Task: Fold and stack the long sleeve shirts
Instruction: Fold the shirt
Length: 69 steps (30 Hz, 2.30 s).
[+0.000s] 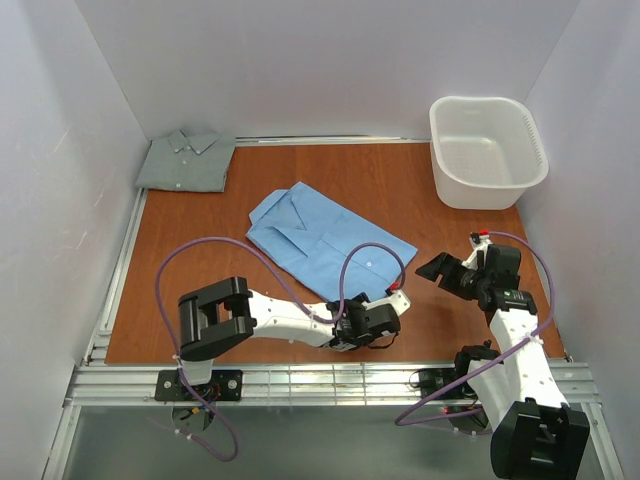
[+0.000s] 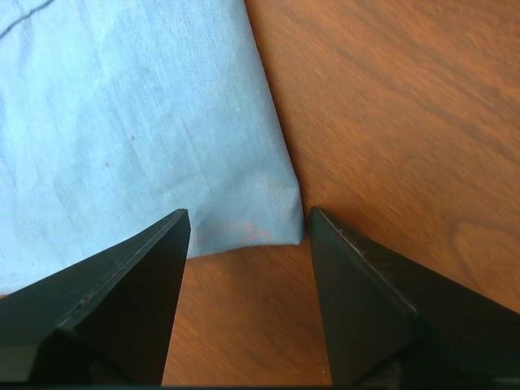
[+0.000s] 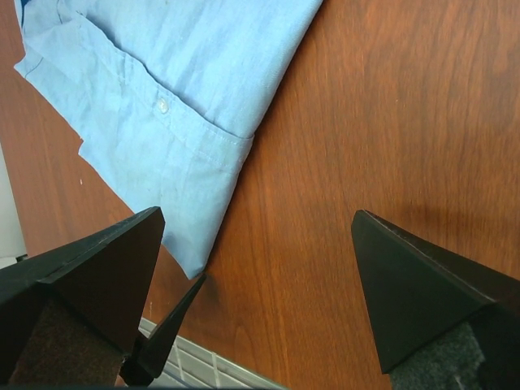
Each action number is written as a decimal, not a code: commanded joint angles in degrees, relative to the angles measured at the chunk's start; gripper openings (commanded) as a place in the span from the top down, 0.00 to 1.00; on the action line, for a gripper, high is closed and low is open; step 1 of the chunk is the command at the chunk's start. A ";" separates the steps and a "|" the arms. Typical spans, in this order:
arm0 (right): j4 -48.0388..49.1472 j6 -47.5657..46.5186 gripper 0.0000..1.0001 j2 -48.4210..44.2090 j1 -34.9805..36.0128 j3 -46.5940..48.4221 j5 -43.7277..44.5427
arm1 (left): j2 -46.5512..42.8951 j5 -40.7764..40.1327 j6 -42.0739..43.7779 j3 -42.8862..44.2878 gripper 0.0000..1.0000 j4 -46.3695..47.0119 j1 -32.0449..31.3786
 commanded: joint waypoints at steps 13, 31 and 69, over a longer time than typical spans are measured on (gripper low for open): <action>2.89 2.19 0.12 1.19 0.20 -2.55 -2.35 | 6.50 -2.08 2.05 5.85 0.72 -7.28 -1.07; 32.50 25.03 0.12 6.73 11.52 -13.10 -0.26 | -0.79 6.35 -5.07 9.37 1.00 -8.17 -0.37; 61.17 33.23 0.99 29.32 22.26 -13.90 2.74 | -5.17 14.88 -19.28 14.21 0.89 -8.51 2.87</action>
